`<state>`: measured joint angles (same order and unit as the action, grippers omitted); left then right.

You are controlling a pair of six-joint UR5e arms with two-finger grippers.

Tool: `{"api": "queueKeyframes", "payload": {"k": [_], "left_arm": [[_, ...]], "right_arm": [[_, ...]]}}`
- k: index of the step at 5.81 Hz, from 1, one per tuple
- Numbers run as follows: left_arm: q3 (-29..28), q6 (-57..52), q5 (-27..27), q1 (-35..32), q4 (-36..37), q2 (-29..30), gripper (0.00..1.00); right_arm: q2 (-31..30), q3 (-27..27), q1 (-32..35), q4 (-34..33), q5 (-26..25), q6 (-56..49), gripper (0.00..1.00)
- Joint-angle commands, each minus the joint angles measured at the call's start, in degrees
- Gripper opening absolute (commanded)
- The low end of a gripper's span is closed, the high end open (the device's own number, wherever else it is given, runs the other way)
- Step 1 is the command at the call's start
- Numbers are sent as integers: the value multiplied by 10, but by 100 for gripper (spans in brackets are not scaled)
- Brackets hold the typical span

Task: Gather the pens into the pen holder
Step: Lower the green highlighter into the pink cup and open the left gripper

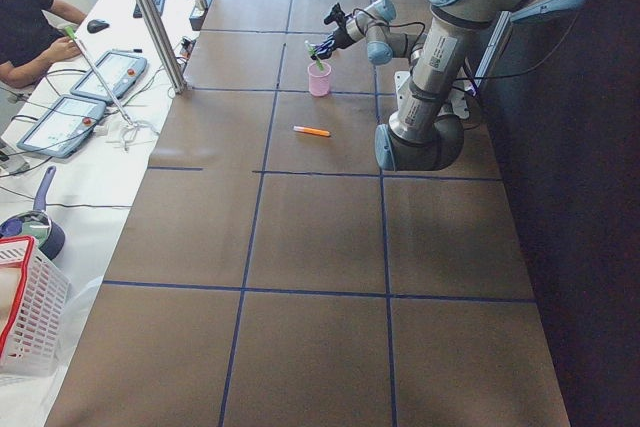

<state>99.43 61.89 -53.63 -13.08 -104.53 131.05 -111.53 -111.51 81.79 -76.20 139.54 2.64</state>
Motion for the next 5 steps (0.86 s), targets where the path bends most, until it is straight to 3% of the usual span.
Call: {"api": "queueKeyframes", "payload": {"k": [1,3,4,5], "left_arm": [[-4,2,-1,0,-1,2,81],[40,-14,-7,-7,-12,1,81],[44,-46,-69,-37,-6,-1,85],[45,-58,-219,-95,-4,-17,92]], "right_arm": [[1,1,0,-2,1,3,100],[4,16,-1,-2,-8,0,100],[20,61,-1,3,-21,-4,100],[53,120,-1,7,-40,-4,100]]}}
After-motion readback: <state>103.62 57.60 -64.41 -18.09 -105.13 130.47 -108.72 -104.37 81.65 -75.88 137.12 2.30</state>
